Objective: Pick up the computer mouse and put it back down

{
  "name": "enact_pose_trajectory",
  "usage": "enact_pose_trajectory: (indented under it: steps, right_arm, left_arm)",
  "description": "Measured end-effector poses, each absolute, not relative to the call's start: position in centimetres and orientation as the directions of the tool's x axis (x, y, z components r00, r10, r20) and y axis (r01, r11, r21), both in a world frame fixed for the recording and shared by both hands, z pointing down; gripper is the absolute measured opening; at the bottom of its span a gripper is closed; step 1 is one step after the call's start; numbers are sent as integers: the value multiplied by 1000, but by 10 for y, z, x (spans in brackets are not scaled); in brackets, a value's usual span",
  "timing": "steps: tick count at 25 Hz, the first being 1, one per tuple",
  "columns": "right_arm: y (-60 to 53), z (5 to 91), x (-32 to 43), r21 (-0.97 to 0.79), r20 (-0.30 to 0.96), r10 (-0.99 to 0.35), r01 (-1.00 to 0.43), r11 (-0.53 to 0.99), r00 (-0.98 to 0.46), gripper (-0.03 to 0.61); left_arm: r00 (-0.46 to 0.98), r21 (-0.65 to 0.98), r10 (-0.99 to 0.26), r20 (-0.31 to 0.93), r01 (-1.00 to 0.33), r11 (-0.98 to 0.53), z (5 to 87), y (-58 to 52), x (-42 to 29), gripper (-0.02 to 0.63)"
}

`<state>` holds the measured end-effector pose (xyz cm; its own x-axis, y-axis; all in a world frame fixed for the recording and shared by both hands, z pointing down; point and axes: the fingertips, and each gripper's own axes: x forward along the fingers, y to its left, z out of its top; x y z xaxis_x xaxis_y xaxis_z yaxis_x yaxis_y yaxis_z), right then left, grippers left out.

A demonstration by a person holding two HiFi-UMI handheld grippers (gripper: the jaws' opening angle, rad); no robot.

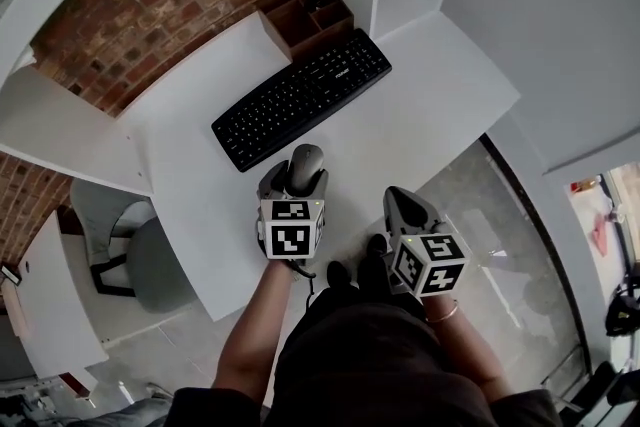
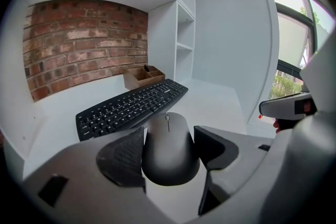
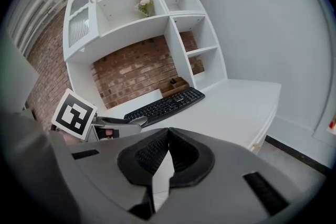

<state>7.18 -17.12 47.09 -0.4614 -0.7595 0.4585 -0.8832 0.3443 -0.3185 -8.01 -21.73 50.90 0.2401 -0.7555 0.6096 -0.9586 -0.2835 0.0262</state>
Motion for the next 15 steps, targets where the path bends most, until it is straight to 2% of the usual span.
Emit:
enact_pose_trajectory:
  steps: [15]
  right_arm:
    - [-236,494,145,-339,506,-766,-908,246,-397,3]
  left_arm:
    - [297,36,-684,666,-929,-369,557,-304,1,293]
